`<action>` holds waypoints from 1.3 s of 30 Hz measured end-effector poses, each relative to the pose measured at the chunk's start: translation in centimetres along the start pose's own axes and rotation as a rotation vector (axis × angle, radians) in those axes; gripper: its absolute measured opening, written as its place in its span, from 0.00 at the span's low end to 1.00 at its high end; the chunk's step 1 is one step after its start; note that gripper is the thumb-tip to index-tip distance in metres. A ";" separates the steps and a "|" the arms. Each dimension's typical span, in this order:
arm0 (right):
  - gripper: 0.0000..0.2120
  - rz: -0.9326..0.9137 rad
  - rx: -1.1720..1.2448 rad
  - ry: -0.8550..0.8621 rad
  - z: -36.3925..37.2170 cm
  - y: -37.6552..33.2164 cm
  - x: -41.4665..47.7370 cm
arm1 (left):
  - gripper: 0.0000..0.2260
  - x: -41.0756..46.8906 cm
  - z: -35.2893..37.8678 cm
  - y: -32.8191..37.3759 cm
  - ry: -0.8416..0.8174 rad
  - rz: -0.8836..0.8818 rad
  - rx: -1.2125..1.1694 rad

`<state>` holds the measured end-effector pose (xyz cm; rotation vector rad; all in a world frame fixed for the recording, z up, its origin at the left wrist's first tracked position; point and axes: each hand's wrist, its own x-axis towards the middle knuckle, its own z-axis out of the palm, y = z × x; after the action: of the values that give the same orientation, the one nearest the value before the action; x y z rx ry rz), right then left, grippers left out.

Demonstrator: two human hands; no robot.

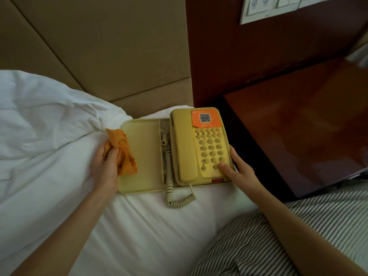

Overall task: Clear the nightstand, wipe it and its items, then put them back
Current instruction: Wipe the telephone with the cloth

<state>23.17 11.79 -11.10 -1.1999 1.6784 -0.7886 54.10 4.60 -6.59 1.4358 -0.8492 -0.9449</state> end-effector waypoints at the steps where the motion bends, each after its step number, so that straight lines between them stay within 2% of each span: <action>1: 0.27 -0.006 0.009 -0.021 0.0 0.0 0.1 | 0.12 -0.1 0.1 0.1 -0.004 0.000 -0.008; 3: 0.34 -0.022 -0.026 -0.063 0.2 -0.6 0.2 | 0.12 -0.1 0.2 0.2 -0.013 0.010 -0.009; 5: 0.41 -0.001 -0.159 -0.087 0.7 -0.8 0.2 | 0.11 -0.2 0.3 0.1 0.000 0.015 -0.029; 8: 0.40 0.027 -0.230 -0.120 1.0 -1.0 0.0 | 0.12 -0.3 0.4 0.1 0.012 0.013 -0.042; 17: 0.43 0.050 -0.341 -0.146 0.8 -1.7 0.1 | 0.09 0.2 0.2 -0.1 -0.019 -0.003 0.006; 22: 0.44 0.059 -0.487 -0.207 1.1 -2.7 0.3 | 0.09 0.7 -0.1 -0.6 -0.020 -0.019 0.029; 27: 0.38 0.033 -0.378 -0.095 1.5 -1.9 0.6 | 0.08 1.2 -0.4 -0.4 -0.063 -0.064 0.076; 29: 0.34 0.020 -0.201 0.020 1.9 -1.5 1.0 | 0.07 1.6 -0.5 -0.2 -0.069 -0.093 0.157; 31: 0.35 0.040 -0.037 0.109 2.3 -1.4 1.4 | 0.12 1.7 -0.6 0.0 -0.070 -0.085 0.279; 34: 0.40 0.118 0.030 0.062 2.2 -1.6 2.0 | 0.18 1.2 -0.1 0.2 -0.116 -0.061 0.367; 36: 0.40 0.159 0.134 0.019 1.8 -1.6 2.7 | 0.12 1.2 0.5 0.3 -0.124 -0.068 0.415; 39: 0.38 0.158 0.164 -0.026 1.2 -1.8 3.2 | 0.06 1.8 0.9 0.4 -0.160 -0.145 0.424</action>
<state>24.57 8.19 -11.00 -0.9493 1.6315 -0.7918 54.03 2.55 -6.39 1.8209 -1.1239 -1.0398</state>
